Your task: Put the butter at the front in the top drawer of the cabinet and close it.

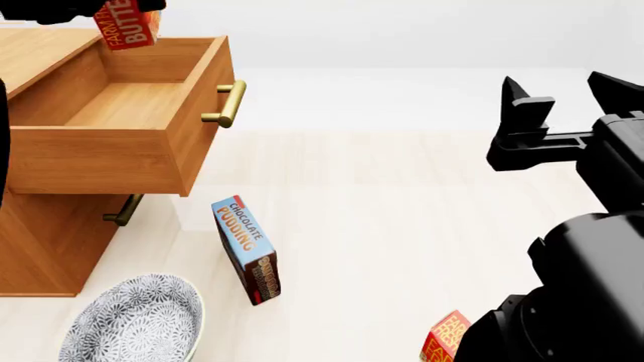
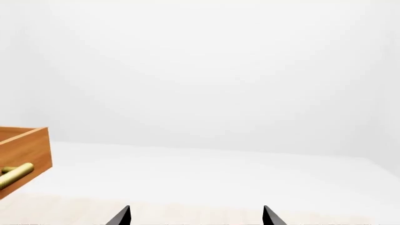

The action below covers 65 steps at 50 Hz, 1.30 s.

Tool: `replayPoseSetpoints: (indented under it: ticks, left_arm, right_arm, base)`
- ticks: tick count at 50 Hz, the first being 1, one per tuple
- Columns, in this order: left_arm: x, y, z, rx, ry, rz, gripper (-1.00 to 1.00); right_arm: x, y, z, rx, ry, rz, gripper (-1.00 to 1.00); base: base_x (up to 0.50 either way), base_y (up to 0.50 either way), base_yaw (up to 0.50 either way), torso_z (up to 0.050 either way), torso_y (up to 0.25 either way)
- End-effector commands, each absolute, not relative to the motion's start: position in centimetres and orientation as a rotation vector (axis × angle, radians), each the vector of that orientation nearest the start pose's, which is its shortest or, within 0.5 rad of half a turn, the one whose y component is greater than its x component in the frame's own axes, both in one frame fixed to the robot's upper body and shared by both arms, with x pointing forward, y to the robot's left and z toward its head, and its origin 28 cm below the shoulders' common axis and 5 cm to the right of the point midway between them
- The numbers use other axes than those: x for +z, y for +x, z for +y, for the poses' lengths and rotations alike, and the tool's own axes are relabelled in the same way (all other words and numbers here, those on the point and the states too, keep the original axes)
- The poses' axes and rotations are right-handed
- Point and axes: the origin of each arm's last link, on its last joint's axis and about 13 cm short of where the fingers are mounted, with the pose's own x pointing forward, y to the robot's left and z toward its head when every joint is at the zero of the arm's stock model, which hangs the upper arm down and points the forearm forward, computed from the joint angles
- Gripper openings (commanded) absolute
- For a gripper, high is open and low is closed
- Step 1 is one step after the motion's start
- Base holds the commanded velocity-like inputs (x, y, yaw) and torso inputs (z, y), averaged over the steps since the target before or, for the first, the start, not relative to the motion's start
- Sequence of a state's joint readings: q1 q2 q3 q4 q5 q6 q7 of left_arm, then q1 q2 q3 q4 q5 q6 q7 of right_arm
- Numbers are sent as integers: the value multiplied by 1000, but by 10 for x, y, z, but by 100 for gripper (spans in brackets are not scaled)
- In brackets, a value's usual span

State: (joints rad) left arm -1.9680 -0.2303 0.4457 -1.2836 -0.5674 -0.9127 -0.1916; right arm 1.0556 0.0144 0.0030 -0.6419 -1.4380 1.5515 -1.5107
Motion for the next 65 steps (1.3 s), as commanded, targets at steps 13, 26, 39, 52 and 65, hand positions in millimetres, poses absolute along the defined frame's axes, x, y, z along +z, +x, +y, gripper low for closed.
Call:
replayPoseSetpoints:
  ticks: [13,26,39,52,65]
  left_arm:
    - [368,411,255,287,-109,212,-100]
    - [354,414,264,391,-83,203,-100]
    - [349,413,273,427,-80,227,-100]
    - [343,412,279,426,-81,267,-100]
    - [337,412,278,419,-74,298,-100]
  right_arm:
    - [288,203,-165,67,-14,-123,100]
    - [283,205,-166,72,-4,-115,100]
    - [280,205,-165,77,-1,-109,100]
    - [279,203,-165,79,1,-107,100]
    - [279,201,-165,78,1,-108,100]
  base:
    - [0,0,0,1,2]
    - [0,0,0,0,1]
    - [0,0,0,1,2]
    - [0,0,0,1,1]
    - [0,0,0,0,1]
